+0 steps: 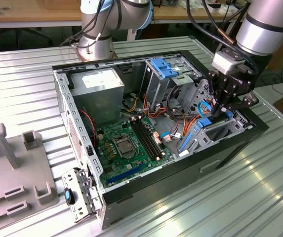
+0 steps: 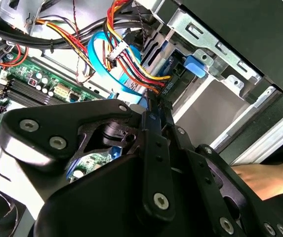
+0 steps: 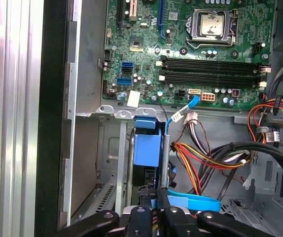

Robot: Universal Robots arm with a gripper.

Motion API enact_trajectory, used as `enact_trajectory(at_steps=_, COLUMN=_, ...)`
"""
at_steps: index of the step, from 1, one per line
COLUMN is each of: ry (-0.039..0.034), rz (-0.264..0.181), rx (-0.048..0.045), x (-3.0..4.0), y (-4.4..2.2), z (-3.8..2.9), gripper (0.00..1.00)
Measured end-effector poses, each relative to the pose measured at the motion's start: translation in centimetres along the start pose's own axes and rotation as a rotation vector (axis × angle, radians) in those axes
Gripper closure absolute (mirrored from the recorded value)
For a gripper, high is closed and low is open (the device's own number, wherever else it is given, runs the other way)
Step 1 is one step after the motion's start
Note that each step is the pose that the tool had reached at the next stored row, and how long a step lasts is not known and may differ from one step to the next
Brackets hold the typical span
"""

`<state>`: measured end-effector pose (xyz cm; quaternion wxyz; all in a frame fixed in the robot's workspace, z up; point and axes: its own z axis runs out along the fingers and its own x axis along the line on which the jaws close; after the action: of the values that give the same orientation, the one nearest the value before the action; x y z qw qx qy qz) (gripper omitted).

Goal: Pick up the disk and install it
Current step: 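Insert the second disk wire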

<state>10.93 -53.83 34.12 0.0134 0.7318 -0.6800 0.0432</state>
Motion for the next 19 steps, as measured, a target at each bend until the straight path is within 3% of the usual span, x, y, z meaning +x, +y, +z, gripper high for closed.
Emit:
enact_trajectory(at_steps=3, ry=-0.0055, rz=0.0, rx=0.0004, x=0.01, y=0.01, z=0.13, gripper=0.84)
enact_trajectory(at_steps=4, ry=-0.0114, rz=0.0, rx=0.0007, x=0.1, y=0.02, z=0.38, gripper=0.84)
enact_trajectory(at_steps=10, ry=-0.0139, rz=0.001, rx=0.0019, x=0.13, y=0.02, z=0.39, gripper=0.84)
enact_trajectory(at_steps=12, ry=-0.0156, rz=0.001, rx=0.0029, x=0.15, y=0.01, z=0.12, gripper=0.83)
enact_trajectory(at_steps=13, ry=-0.0154, rz=0.001, rx=0.0031, x=0.17, y=0.01, z=-0.11, gripper=0.76)
enact_trajectory(at_steps=16, ry=-0.0159, rz=0.001, rx=0.006, x=0.28, y=-0.04, z=-1.45, gripper=0.76)
enact_trajectory(at_steps=19, ry=-0.0166, rz=0.001, rx=0.0064, x=0.29, y=-0.04, z=-1.55, gripper=0.76)
